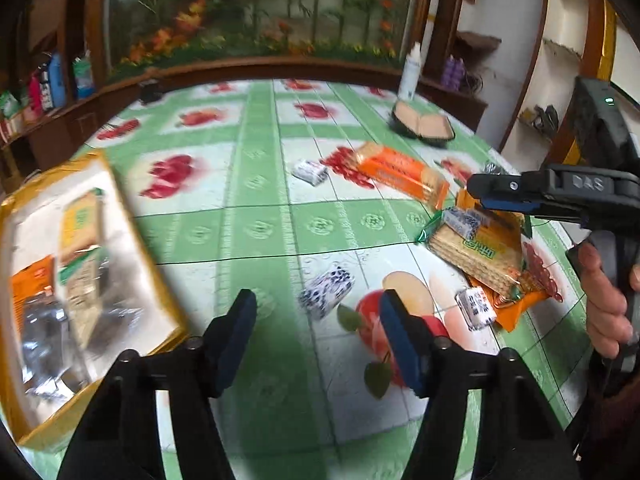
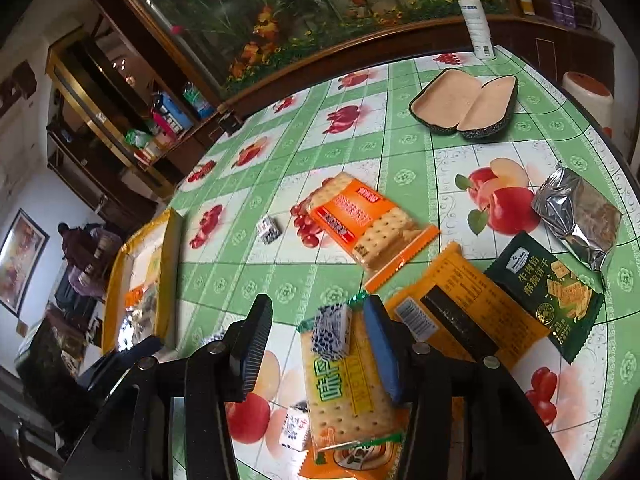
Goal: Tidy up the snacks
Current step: 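Grasp the black-and-white patterned candy packet with the right tool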
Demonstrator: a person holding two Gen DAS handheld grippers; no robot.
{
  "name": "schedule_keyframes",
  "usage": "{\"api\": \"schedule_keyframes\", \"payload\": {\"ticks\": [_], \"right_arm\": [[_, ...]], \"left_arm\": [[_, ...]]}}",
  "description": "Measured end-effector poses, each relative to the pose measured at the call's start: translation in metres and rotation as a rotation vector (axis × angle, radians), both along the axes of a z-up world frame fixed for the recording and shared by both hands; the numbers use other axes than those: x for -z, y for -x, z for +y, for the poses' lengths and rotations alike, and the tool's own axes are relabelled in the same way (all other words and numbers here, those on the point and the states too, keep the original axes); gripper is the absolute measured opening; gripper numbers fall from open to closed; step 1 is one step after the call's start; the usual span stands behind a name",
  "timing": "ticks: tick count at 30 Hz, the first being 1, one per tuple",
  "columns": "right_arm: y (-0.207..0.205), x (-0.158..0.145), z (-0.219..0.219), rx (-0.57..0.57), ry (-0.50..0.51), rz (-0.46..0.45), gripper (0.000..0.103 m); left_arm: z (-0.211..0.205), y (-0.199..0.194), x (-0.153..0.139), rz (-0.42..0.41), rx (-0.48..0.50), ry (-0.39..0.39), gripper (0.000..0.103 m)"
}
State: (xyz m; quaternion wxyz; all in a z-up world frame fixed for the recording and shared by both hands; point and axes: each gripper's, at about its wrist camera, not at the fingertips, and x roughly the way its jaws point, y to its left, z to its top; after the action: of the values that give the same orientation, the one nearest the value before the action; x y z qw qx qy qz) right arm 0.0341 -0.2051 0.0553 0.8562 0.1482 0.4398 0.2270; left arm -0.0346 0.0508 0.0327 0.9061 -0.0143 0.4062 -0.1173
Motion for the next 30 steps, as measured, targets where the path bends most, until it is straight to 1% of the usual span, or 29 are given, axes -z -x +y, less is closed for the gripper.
{"api": "schedule_keyframes", "payload": {"ticks": [2, 3, 7, 8, 9, 10, 11, 12, 13, 14, 15, 16, 17, 19, 22, 26, 30], "right_arm": [[0.001, 0.002, 0.005, -0.009, 0.028, -0.008, 0.047], [0.001, 0.003, 0.009, -0.014, 0.051, -0.012, 0.045], [0.002, 0.008, 0.017, -0.025, 0.115, -0.022, 0.045], [0.002, 0.010, 0.020, -0.029, 0.129, -0.022, 0.045], [0.001, 0.011, 0.021, -0.031, 0.142, -0.019, 0.045], [0.001, 0.013, 0.023, -0.033, 0.153, -0.016, 0.043], [0.001, 0.015, 0.025, -0.035, 0.162, -0.012, 0.039], [0.001, 0.017, 0.027, -0.039, 0.176, -0.008, 0.031], [0.001, 0.019, 0.029, -0.033, 0.200, -0.010, 0.025], [0.001, 0.019, 0.029, -0.013, 0.234, -0.023, 0.023], [0.001, 0.019, 0.030, -0.005, 0.255, -0.030, 0.022], [0.001, 0.019, 0.029, -0.004, 0.261, -0.034, 0.021], [0.001, 0.019, 0.028, -0.003, 0.257, -0.034, 0.021], [0.001, 0.017, 0.025, 0.011, 0.248, -0.038, 0.021], [0.005, 0.007, 0.020, 0.026, 0.190, -0.076, 0.021], [0.011, -0.001, 0.022, 0.001, 0.128, -0.109, 0.021], [0.014, -0.001, 0.032, -0.045, 0.095, -0.104, 0.021]], "left_arm": [[-0.005, -0.009, 0.004, 0.035, 0.025, 0.010, 0.062], [-0.008, -0.015, 0.005, 0.042, 0.027, -0.002, 0.062], [-0.019, -0.024, 0.016, 0.066, 0.045, -0.058, 0.061], [-0.020, -0.027, 0.021, 0.083, 0.043, -0.058, 0.050], [-0.019, -0.027, 0.021, 0.092, 0.041, -0.058, 0.048], [-0.021, -0.027, 0.020, 0.074, 0.035, -0.078, 0.041], [-0.021, -0.029, 0.020, 0.077, 0.039, -0.076, 0.034], [-0.021, -0.030, 0.020, 0.075, 0.039, -0.078, 0.034], [-0.022, -0.030, 0.020, 0.073, 0.035, -0.077, 0.033], [-0.021, -0.029, 0.020, 0.067, 0.031, -0.075, 0.033], [-0.021, -0.029, 0.020, 0.058, 0.029, -0.076, 0.033], [-0.021, -0.028, 0.021, 0.050, 0.026, -0.073, 0.032], [-0.020, -0.028, 0.021, 0.043, 0.022, -0.063, 0.032], [-0.015, -0.026, 0.020, 0.031, 0.023, -0.001, 0.031], [-0.009, -0.023, 0.013, -0.009, 0.019, 0.063, 0.031], [-0.007, -0.020, 0.008, -0.042, 0.010, 0.091, 0.031], [0.003, -0.018, 0.003, -0.073, -0.028, 0.120, 0.031]]}}
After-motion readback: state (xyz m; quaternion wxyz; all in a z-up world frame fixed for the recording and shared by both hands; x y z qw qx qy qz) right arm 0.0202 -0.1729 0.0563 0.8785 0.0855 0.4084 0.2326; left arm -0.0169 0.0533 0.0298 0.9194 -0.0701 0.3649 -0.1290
